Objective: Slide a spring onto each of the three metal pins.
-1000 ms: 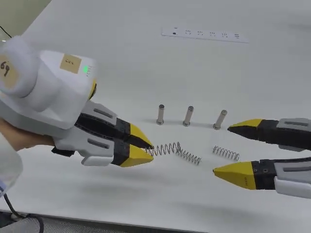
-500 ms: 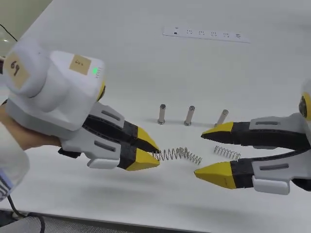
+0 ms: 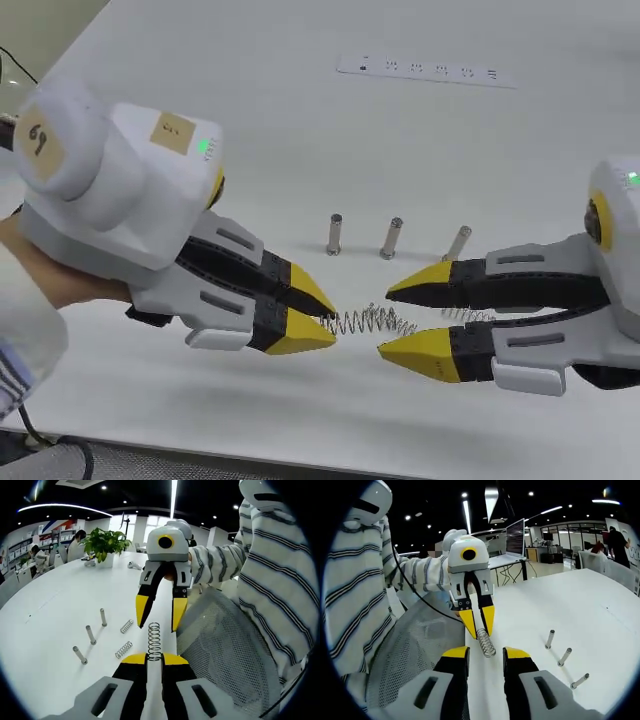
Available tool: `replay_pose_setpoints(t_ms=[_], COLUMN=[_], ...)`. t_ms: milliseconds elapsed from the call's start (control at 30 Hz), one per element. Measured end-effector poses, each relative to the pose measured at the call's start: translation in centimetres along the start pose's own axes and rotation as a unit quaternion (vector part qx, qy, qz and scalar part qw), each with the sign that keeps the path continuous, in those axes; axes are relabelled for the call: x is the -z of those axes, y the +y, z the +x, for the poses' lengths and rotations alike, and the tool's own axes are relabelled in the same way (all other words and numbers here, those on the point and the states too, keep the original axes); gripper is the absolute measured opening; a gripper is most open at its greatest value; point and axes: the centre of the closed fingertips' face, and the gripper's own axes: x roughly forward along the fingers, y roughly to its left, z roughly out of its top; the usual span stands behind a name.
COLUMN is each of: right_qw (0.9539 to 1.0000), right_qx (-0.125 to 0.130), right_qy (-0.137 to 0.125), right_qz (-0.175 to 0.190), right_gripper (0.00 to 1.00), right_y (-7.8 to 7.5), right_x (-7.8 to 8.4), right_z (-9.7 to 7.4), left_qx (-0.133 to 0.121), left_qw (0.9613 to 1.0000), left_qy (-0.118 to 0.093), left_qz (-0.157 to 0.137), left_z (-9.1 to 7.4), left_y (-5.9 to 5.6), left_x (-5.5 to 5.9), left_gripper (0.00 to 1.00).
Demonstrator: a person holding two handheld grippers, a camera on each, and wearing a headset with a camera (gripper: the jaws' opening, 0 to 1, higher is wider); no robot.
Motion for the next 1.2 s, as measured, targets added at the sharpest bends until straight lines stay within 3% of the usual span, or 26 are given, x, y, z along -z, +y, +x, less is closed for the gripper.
replay_pose_setpoints(t_ms=[500,767,1200], right_qw=[0.9994,0.9987,0.9961], right_qx=[-0.013,-0.025,-0.030], right_qy=[0.017,0.029,0.065], right_qz=[-0.025,-0.035,-0.051], right_gripper=[0.10,0.09,0.08], right_y=[0.29,0.44,0.43], right_x=[0.51,0.42,0.26], right_z=[0.26,0.14,-0.30], left_qx=[0.013,0.013,0.013], left_qw=[0.9999,0.9999,0.9995], left_qy=[-0.004,-0.005,-0.030], left_qz=[-0.001,-0.003,0.001], left_z=[0.18,0.23,0.86], left_y=[-0.60,-0.74,-0.65], left_x=[-0.19,-0.16,-0.45], left_gripper=[0.03,0.03,0.03])
